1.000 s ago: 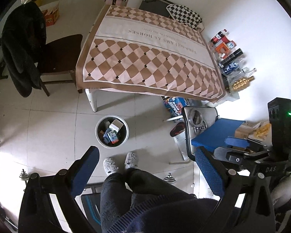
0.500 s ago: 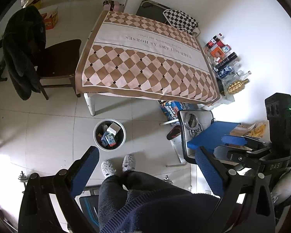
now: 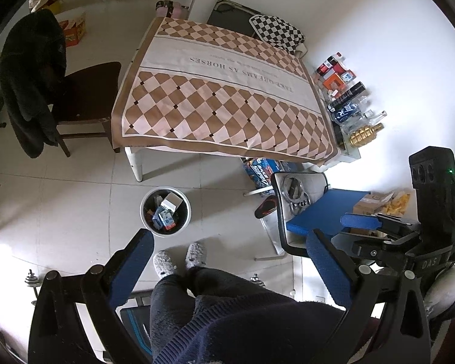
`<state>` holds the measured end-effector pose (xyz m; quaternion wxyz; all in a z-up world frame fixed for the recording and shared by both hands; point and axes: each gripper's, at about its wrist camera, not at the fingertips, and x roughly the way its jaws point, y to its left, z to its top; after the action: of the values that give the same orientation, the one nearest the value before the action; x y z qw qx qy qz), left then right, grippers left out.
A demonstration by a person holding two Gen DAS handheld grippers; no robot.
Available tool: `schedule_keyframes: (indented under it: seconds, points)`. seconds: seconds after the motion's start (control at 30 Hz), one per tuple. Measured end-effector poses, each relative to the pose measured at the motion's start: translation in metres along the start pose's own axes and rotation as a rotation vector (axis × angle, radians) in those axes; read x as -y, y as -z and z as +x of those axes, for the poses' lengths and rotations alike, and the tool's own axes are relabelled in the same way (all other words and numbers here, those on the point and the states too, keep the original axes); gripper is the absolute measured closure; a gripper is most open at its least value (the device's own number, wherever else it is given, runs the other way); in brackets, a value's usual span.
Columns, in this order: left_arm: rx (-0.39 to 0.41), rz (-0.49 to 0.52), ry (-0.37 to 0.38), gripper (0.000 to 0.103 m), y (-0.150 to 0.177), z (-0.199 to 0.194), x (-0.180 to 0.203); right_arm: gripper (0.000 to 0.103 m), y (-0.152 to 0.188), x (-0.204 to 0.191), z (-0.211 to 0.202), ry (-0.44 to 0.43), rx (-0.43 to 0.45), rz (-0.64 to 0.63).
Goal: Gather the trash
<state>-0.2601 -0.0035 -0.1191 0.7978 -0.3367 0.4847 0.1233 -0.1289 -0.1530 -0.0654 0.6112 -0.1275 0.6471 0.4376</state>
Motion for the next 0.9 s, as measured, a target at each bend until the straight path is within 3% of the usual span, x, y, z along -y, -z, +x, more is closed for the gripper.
schedule_keyframes:
  seconds: [0.9]
  points:
    - [-0.010,0.009,0.021,0.000,0.002,0.005,0.015,0.000,0.004,0.008,-0.009,-0.006,0.010,0.024]
